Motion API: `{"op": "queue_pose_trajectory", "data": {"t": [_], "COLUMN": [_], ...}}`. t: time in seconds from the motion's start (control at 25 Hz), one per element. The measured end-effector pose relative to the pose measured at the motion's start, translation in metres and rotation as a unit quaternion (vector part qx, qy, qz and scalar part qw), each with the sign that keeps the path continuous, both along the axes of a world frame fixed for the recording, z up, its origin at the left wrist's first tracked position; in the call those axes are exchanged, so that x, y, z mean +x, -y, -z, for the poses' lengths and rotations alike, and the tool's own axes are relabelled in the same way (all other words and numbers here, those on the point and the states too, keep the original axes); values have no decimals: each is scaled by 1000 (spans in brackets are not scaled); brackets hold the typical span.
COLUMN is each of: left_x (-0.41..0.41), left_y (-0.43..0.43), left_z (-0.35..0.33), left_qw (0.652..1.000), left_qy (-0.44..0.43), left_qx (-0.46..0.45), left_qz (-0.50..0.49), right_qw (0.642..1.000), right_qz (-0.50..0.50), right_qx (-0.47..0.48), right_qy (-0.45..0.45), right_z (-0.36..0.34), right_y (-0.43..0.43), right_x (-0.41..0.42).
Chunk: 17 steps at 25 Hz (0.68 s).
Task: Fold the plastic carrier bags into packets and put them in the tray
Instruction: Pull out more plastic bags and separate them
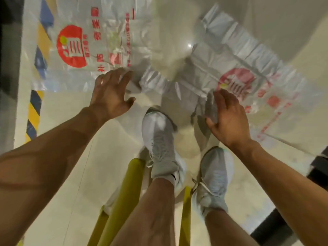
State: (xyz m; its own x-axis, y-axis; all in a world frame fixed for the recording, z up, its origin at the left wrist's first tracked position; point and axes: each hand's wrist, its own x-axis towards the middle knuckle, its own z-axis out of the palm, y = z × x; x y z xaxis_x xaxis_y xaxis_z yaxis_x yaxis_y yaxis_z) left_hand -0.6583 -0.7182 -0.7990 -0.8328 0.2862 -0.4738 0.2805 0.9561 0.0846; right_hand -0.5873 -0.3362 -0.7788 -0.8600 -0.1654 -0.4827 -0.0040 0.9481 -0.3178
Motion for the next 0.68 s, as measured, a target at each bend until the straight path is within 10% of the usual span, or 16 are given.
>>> {"op": "queue_pose_trajectory", "data": {"t": [0.52, 0.68], "left_x": [8, -1], "left_y": [30, 42], "left_z": [78, 62], "left_qw": [970, 984], "left_qy": [-229, -162], "left_qx": [82, 76], "left_qz": [10, -14], "right_qw": [994, 998], "right_qz": [58, 36], "right_qx": [29, 0], "right_qy": [-88, -43], "right_z": [66, 59], "right_y": [12, -2], "right_x": [31, 29]}}
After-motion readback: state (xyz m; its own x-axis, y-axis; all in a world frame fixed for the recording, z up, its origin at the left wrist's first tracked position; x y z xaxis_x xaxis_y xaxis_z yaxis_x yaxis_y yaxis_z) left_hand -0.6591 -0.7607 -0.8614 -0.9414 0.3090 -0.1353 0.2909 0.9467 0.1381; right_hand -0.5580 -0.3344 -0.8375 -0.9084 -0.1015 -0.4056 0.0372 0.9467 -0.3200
